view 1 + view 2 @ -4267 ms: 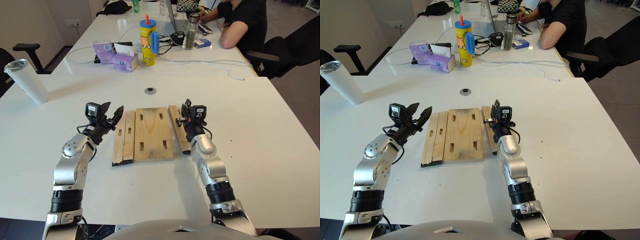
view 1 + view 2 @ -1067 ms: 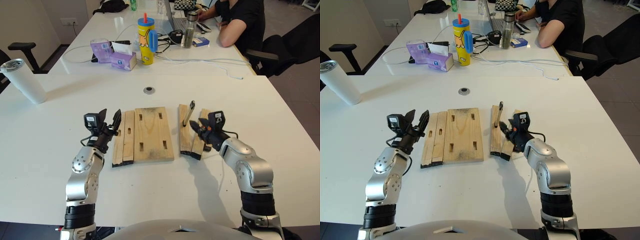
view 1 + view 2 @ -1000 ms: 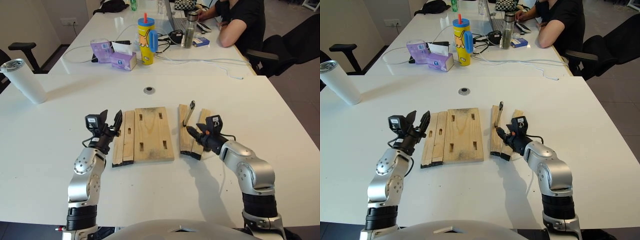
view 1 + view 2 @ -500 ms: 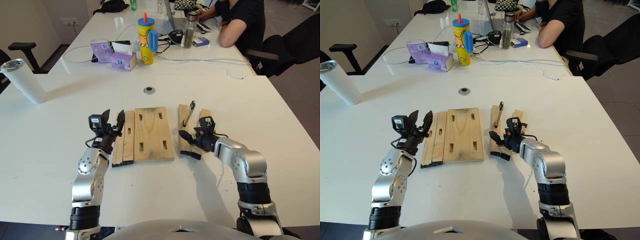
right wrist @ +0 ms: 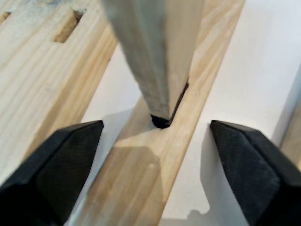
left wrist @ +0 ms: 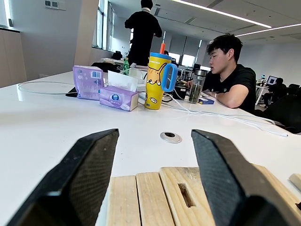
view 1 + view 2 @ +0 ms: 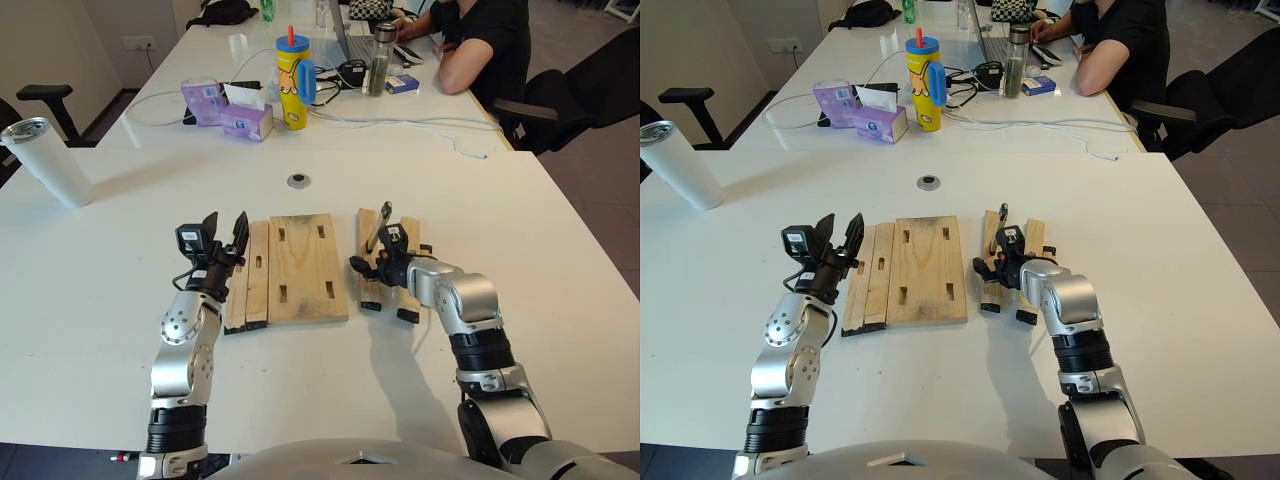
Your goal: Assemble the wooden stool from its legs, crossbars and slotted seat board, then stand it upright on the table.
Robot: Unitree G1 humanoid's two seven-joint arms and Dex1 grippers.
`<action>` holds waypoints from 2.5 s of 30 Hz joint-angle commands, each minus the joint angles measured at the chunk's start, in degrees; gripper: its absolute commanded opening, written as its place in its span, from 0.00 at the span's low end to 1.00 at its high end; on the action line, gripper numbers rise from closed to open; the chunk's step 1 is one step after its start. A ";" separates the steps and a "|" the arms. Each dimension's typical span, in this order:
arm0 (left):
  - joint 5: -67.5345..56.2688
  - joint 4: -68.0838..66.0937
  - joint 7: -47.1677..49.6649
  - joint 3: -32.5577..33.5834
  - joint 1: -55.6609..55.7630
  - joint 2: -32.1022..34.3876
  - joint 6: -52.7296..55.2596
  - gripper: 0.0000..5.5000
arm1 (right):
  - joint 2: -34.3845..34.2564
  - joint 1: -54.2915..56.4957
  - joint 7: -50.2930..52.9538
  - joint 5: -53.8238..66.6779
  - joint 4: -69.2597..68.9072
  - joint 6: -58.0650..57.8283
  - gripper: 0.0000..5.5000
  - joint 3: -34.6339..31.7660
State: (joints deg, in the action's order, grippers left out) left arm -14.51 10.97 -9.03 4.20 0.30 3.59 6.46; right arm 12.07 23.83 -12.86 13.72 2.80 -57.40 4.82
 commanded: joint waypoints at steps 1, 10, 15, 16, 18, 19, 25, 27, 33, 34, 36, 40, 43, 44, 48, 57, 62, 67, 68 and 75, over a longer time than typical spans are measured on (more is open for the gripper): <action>0.51 -0.98 0.34 -0.12 1.18 -0.38 -0.58 0.52 | 0.89 0.14 0.14 -2.05 1.80 -0.33 0.67 1.11; 0.63 -1.67 0.55 -0.06 1.75 -0.75 -1.35 0.52 | 1.83 0.56 -0.88 -5.44 2.04 2.63 0.53 3.35; 0.53 -1.94 0.39 -0.09 2.07 -0.70 -1.40 0.52 | 1.95 0.32 -1.27 -6.28 1.34 3.77 0.53 3.73; 0.51 -2.09 0.35 -0.03 2.21 -0.65 -1.39 0.52 | 1.94 0.26 -1.34 -6.49 1.27 3.98 0.53 3.77; 0.44 -2.19 0.25 0.07 2.39 -0.55 -1.36 0.52 | 1.90 0.15 -1.45 -6.81 1.14 4.16 0.53 3.82; 0.39 -2.25 0.20 0.14 2.53 -0.50 -1.33 0.52 | 1.73 0.08 -1.51 -6.83 1.08 4.63 0.53 3.70; 0.29 -2.43 0.16 0.17 2.85 -0.69 -1.33 0.52 | 2.06 0.19 -2.37 -7.31 0.43 6.55 0.49 3.82; 0.29 -2.41 0.19 0.11 2.94 -0.77 -1.29 0.52 | 2.24 0.39 -2.77 -7.35 0.69 6.57 0.45 3.90; 0.21 -2.46 -0.01 0.11 2.69 -0.73 -1.16 0.52 | 2.86 -0.10 -3.53 -7.48 1.42 4.48 0.40 4.46; 0.21 -2.47 -0.01 0.11 2.68 -0.74 -1.16 0.52 | 2.99 -0.27 -3.59 -7.53 1.52 4.54 0.40 4.54; 0.23 -2.45 0.00 0.11 2.65 -0.77 -1.13 0.52 | 3.18 -0.42 -3.70 -7.65 1.64 4.79 0.40 4.71; 0.28 -2.43 -0.01 -0.08 2.57 -0.97 -1.15 0.52 | 2.89 -0.38 -3.62 -7.49 1.02 6.08 0.40 4.39; 0.04 -2.59 -0.16 -0.02 2.87 -1.00 -1.07 0.52 | 2.58 -0.14 -3.38 -7.54 0.63 7.39 0.40 4.04; -0.12 -2.73 -0.26 0.06 3.09 -0.97 -1.01 0.52 | 2.59 -0.09 -3.24 -7.72 0.58 7.83 0.40 3.99; -0.85 -2.90 -0.53 0.39 3.69 -1.00 -0.68 0.52 | 2.47 0.18 -3.76 -7.44 -0.19 10.07 0.40 3.43; -11.40 -1.46 -1.46 1.49 5.02 -4.81 5.85 0.52 | 3.09 0.40 -6.91 -8.56 -4.00 19.39 0.40 4.83; -31.32 2.38 -0.29 5.14 7.29 -10.21 15.89 0.52 | 4.21 1.73 -11.66 -8.26 -6.69 25.33 0.40 6.05; -41.87 2.16 1.90 5.24 9.97 -11.34 20.10 0.57 | 4.75 2.35 -15.11 -9.24 -8.32 31.27 0.39 7.67; -42.42 1.93 2.26 5.01 10.33 -11.03 20.27 0.59 | 4.61 2.24 -15.41 -9.14 -8.64 31.72 0.39 7.75; -44.38 0.99 3.21 4.25 11.18 -9.91 20.79 0.78 | 4.23 1.49 -17.30 -9.02 -11.26 34.65 0.39 8.93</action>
State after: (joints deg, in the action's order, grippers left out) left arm -58.30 12.22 -6.71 8.75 10.91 -3.40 27.04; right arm 16.51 24.51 -29.52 4.87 -6.95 -23.56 13.55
